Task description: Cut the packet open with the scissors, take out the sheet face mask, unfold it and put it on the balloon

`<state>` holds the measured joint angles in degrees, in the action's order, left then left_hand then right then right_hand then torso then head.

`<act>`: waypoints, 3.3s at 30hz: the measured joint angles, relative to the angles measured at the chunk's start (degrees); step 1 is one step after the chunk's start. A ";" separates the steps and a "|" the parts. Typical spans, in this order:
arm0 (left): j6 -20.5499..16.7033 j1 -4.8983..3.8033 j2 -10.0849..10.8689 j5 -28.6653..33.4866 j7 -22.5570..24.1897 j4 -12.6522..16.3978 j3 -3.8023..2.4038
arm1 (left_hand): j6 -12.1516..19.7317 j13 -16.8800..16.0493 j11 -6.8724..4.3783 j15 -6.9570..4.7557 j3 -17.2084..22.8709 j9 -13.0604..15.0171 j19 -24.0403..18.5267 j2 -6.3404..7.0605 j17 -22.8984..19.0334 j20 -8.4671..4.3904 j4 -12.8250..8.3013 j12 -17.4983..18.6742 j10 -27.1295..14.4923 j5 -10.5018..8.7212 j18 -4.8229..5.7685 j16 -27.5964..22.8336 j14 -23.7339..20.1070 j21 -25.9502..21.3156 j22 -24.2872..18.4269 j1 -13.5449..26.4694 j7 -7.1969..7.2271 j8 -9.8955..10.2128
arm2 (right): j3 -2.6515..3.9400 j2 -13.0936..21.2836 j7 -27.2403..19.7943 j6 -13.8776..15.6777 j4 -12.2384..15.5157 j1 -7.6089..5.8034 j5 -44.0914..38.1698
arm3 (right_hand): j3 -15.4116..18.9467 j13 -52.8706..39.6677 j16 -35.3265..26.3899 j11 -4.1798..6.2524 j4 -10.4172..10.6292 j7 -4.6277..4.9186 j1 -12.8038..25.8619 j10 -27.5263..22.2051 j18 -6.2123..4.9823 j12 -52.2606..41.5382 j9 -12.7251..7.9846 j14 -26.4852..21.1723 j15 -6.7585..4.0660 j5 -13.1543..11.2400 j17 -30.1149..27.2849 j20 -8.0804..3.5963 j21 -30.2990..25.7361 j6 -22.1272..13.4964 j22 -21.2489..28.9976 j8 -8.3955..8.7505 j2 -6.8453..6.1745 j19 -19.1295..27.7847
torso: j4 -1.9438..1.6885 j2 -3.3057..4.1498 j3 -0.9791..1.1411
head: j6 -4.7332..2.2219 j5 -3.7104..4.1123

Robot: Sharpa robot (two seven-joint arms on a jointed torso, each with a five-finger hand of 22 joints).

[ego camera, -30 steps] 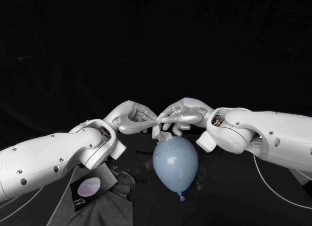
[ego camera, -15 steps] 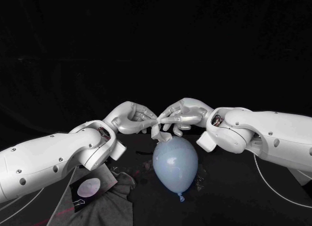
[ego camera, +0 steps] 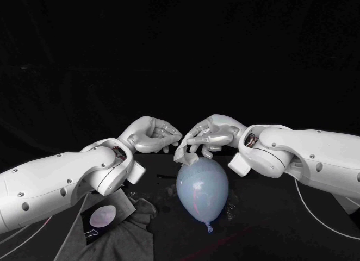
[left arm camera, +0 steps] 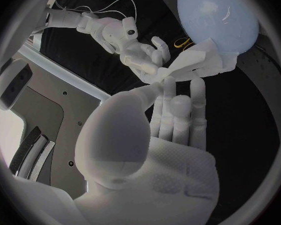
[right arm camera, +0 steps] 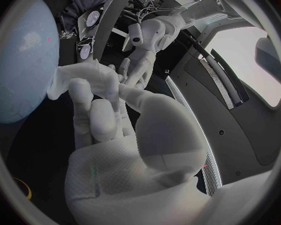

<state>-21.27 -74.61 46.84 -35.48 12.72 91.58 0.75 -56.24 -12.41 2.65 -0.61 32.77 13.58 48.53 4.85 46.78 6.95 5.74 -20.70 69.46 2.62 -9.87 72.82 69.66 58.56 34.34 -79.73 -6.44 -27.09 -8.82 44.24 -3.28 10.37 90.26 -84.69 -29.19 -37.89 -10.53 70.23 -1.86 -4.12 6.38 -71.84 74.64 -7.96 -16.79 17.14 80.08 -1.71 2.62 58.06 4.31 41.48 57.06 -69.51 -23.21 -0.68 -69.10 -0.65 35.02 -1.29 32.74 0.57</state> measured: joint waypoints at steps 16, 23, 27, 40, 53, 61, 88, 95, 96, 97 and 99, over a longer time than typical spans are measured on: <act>0.09 -0.01 -0.03 0.08 -0.78 -0.76 0.00 | 1.86 -0.20 0.80 0.57 0.04 2.55 -0.40 2.79 -3.74 0.12 0.82 0.49 -2.18 0.06 0.03 -1.03 -1.68 0.68 0.41 3.26 -0.51 -1.75 | 0.00 0.58 0.09 1.18 0.41 0.00 -0.29 | -0.07 -0.20 0.00 -0.20 -0.08 -0.04 0.01 0.17 0.07 -0.23 0.00 0.29 -0.11 0.16 0.19 -0.11 0.34 0.04 -0.33 0.00 -0.01 -0.29 | 0.01 -0.01 0.04 | 0.11 -0.24; 0.63 -0.02 -0.62 -1.15 -1.89 -0.86 0.06 | 4.36 0.98 2.47 2.35 -5.30 1.79 -1.49 7.82 -7.98 0.87 2.56 2.78 -5.19 0.27 0.07 -3.00 -4.68 -0.93 -0.66 6.94 -1.97 0.93 | 0.00 0.52 -0.08 1.37 0.52 0.01 -0.13 | -0.08 -0.19 0.00 -0.20 -0.09 -0.06 0.17 0.17 0.13 -0.23 0.00 0.37 -0.03 0.16 0.10 -0.11 0.34 0.05 -0.32 0.00 -0.17 -0.29 | -0.01 -0.04 0.04 | 0.03 -0.19; 1.02 -0.01 -0.99 -1.88 -2.24 -0.88 0.10 | 4.68 1.12 2.77 2.63 -6.35 1.51 -1.56 8.48 -8.24 0.94 2.78 2.91 -5.48 0.27 0.08 -3.00 -5.00 -1.16 -0.89 6.89 -2.28 1.60 | 0.00 0.45 -0.13 1.42 0.55 0.01 -0.07 | -0.32 -0.19 0.00 -0.21 -0.32 -0.07 0.18 0.16 0.39 -0.23 0.00 0.38 -0.02 0.16 0.06 -0.10 0.34 0.05 -0.31 0.00 -0.18 -0.29 | 0.00 -0.03 0.02 | -0.02 -0.20; 2.35 -0.01 -1.51 -3.50 -2.80 -1.05 0.12 | 3.68 1.21 2.76 2.58 -7.16 1.15 -1.95 7.59 -9.02 1.34 2.71 3.12 -5.87 0.27 0.14 -3.23 -6.10 -1.82 -1.36 4.97 -1.74 1.90 | -0.03 0.19 -0.24 1.53 0.52 0.03 0.15 | -0.80 -0.19 0.00 -0.22 -0.49 -0.18 0.38 0.16 -0.43 -0.23 0.00 0.46 0.07 0.00 0.00 -0.10 0.34 -0.01 -0.26 -0.33 -0.38 -0.28 | 0.00 0.01 0.01 | 0.13 -0.16; 1.03 0.05 -1.55 -2.32 -1.69 -1.08 0.20 | 0.93 0.91 1.14 1.04 -2.45 1.61 -1.21 -0.32 -4.32 1.05 2.15 2.39 -3.19 0.17 0.19 -0.33 -3.30 -0.86 -0.84 -0.01 -0.46 0.22 | 0.04 0.19 -0.37 1.49 0.51 -0.02 0.17 | -0.94 -0.30 0.00 -0.26 -0.64 -0.21 0.36 0.12 -0.39 -0.23 0.02 0.48 0.10 0.18 -0.08 -0.10 0.47 0.00 -0.31 -0.45 -0.37 -0.27 | 0.01 -0.01 0.01 | -0.12 -0.22; 0.17 0.06 -1.63 -1.11 -0.77 -1.01 0.19 | 0.94 0.64 0.60 0.77 -0.40 2.00 -1.00 -0.37 -2.86 0.84 0.89 2.07 -2.23 -0.22 0.20 0.81 -2.21 0.37 -0.23 -0.40 -0.44 -0.86 | 0.03 0.19 -0.37 1.51 0.56 -0.01 0.13 | -0.95 -0.34 0.00 -0.10 -0.64 -0.22 0.36 0.28 -0.36 -0.23 0.03 0.48 0.10 0.18 -0.09 -0.09 0.62 -0.01 -0.40 -0.35 -0.36 -0.27 | 0.01 -0.01 0.01 | 0.01 -0.30; -3.49 0.15 -1.54 -2.33 0.36 -0.31 0.11 | 0.24 -5.02 -0.32 0.02 10.97 1.99 -2.26 3.26 2.38 -0.82 -3.37 -2.10 -1.16 0.00 -0.06 5.10 1.02 7.72 4.34 1.26 0.46 -1.17 | -0.01 0.65 0.40 2.07 0.78 0.02 -0.82 | -1.00 -0.58 0.00 -0.12 -0.70 -0.35 0.36 0.27 0.07 -0.23 0.03 0.35 -0.02 0.00 -0.02 -0.10 1.25 -0.09 -0.61 -0.37 -0.36 -0.69 | 0.03 -0.01 0.03 | 0.34 -0.51; -4.47 0.13 -1.46 -2.60 0.42 -0.57 0.09 | 0.16 -5.69 -0.18 0.09 11.69 2.00 -2.46 3.70 2.92 -1.02 -3.60 -2.60 -1.30 -0.01 -0.02 5.55 1.34 8.39 4.64 1.69 0.38 -1.18 | -0.01 0.61 1.21 2.50 0.78 0.02 -1.99 | -1.01 -0.73 0.00 -0.12 -0.72 -0.16 0.36 0.27 0.11 -0.23 0.02 0.58 -0.24 0.23 0.09 -0.21 1.63 0.03 -0.81 -0.31 -0.36 -0.80 | 0.01 -0.02 0.02 | 0.36 -0.59; -4.54 0.13 -1.46 -2.62 0.40 -0.61 0.08 | 0.15 -5.79 -0.18 0.09 11.69 2.00 -2.46 3.72 3.01 -1.02 -3.60 -2.75 -1.30 -0.01 -0.02 5.74 1.34 8.39 4.70 1.72 0.37 -1.19 | -0.01 0.61 1.28 2.58 0.78 0.02 -2.12 | -1.01 -0.75 0.00 -0.11 -0.72 -0.17 0.36 0.28 0.18 -0.23 0.03 0.58 -0.23 0.26 0.09 -0.30 1.63 0.04 -0.83 -0.31 -0.36 -0.89 | 0.00 -0.02 0.02 | 0.36 -0.59; -4.64 0.12 -1.45 -2.66 0.32 -0.65 0.08 | 0.15 -5.88 -0.18 0.10 11.78 2.00 -2.46 3.73 3.14 -1.02 -3.69 -2.76 -1.30 -0.01 -0.01 5.75 1.34 8.39 4.71 1.73 0.37 -1.19 | -0.01 0.61 1.37 2.72 0.79 0.02 -2.27 | -1.01 -0.75 0.00 -0.09 -0.72 -0.18 0.36 0.29 0.44 -0.23 0.02 0.58 -0.23 0.26 0.09 -0.30 1.63 0.04 -0.84 -0.31 -0.37 -0.89 | 0.00 -0.03 0.02 | 0.36 -0.60; -4.67 0.11 -1.39 -2.76 0.05 -0.68 0.07 | 0.15 -5.98 -0.18 0.10 11.97 2.00 -2.46 3.79 2.89 -1.02 -3.65 -2.76 -1.31 -0.02 0.00 5.76 1.35 8.73 4.77 1.79 0.37 -1.20 | -0.01 0.62 1.43 2.96 0.83 0.02 -2.46 | -1.01 -0.75 0.00 0.01 -0.72 -0.18 0.36 0.40 0.45 -0.22 0.03 0.59 -0.23 0.26 0.09 -0.30 1.63 0.05 -0.87 -0.31 -0.37 -0.89 | 0.01 -0.03 0.02 | 0.36 -0.60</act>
<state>-25.94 -74.49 45.44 -38.24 12.77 90.91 0.82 -56.08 -18.39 2.48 -0.52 44.74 15.58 46.07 8.64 49.67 5.93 2.09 -23.46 68.15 2.60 -9.88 78.58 71.01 67.29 39.11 -77.94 -6.07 -28.28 -8.83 44.86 -1.85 13.33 91.10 -84.67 -31.65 -38.90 -11.29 70.23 -1.84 -4.84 6.20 -71.48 75.04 -7.50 -17.01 17.17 80.67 -1.94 2.88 58.15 4.01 43.10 57.11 -70.38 -23.53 -1.04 -69.99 -0.65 34.99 -1.26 33.11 -0.03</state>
